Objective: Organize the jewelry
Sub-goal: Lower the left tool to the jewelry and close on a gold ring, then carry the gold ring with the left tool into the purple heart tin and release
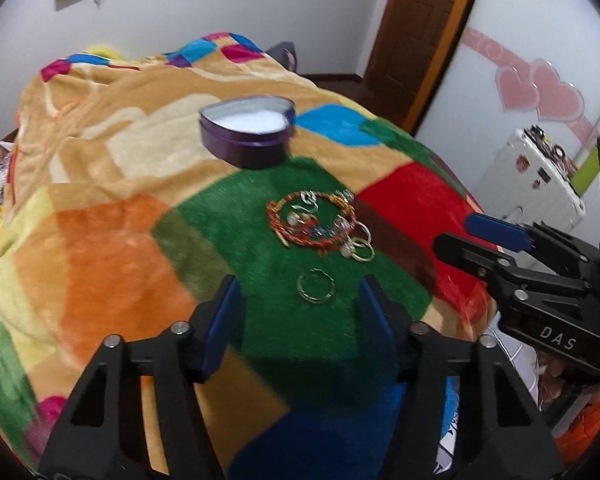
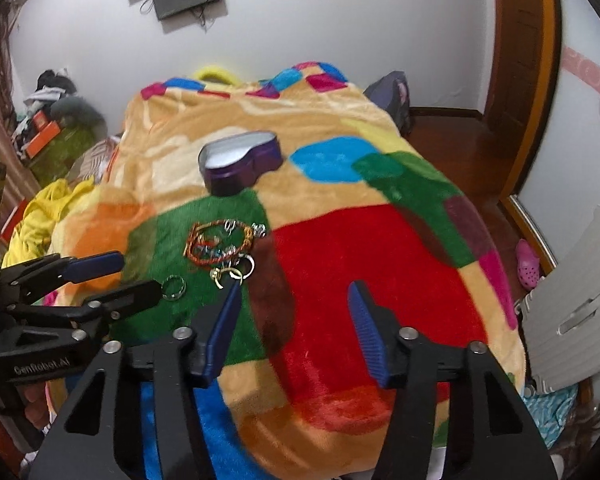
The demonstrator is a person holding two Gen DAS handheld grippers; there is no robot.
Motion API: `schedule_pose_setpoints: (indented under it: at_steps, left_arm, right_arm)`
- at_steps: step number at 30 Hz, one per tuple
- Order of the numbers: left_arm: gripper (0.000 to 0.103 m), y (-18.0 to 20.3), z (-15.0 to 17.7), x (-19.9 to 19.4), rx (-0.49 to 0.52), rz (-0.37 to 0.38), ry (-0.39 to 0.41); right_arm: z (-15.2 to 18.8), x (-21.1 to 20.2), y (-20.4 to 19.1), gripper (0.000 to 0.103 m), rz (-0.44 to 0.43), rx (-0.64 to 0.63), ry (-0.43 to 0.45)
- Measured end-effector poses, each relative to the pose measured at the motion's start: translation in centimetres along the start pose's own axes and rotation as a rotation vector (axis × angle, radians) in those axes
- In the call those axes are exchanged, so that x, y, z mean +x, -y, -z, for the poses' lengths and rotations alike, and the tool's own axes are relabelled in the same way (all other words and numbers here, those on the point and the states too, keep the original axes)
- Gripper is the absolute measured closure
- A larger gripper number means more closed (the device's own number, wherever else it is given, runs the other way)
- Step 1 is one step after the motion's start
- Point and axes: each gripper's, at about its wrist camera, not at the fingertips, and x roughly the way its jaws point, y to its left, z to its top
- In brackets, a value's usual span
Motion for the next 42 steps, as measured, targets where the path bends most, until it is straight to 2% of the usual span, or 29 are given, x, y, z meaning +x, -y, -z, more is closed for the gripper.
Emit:
schedule_pose_setpoints:
  at_steps: [4,6,8,12,17,21,24,25,27,35,42]
  left_arm:
    - [0.066,-0.1,0.0,1.1,0.0,0.02,-0.03]
    - [0.078,-0.2,0.0,1.3,0.005,0.02,-0.032]
    - [0.082,-0.3,-0.1,1.4,0.006,0.029,-0.03]
    - [0.082,-0.8,-0.1,1.3,-0.006,0.037,-0.022]
    - [0.082,-1.6,-0.3,0.7,-0.018,0.009,-0.002]
    - [0.082,-2.2,-0.5,0.3,-0.034,-0.003,0.008]
    - [0.082,-2.4,-0.4,0.1,-0.036,-0.015,0.015]
    - [0.082,-2.4,-0.4,0.0,-0.037,-0.016,0.017]
    - [0.082,-2.4,-0.4,-0.2,-0.04,-0.016,0.023]
    - [0.082,-2.1,-1.3,-1.9,-0.034,-0.028,0.082]
    - [0.082,-1.9,-2.7,-4.2,-0.019,-0.05,0.159]
  right_arm:
    - [-0.1,0.7,-0.2,0.059,-0.02,-0.012,-0.016]
    - [-0.3,1.0,-0.4,0.06,-0.035,-0.014,-0.021]
    - [-0.4,1.3,-0.6,0.061,-0.052,-0.016,-0.028]
    - [-0.7,2.4,-1.2,0.062,-0.093,-0.023,-0.053]
    - [-0.8,4.1,-2.2,0.068,-0.135,-0.042,-0.09]
    - [-0.7,5.2,-2.9,0.069,-0.147,-0.048,-0.11]
    - [-0.6,5.6,-3.2,0.077,-0.144,-0.059,-0.111]
    - [-0.6,5.7,-3.3,0.083,-0.146,-0.062,-0.113]
    - [-0.6,5.8,-3.3,0.084,-0.154,-0.06,-0.114]
    - [-1.2,4.4,-3.1,0.084,-0.141,-0.061,-0.091]
    - [-2.8,2.2,-3.0,0.084,-0.127,-0.046,-0.018]
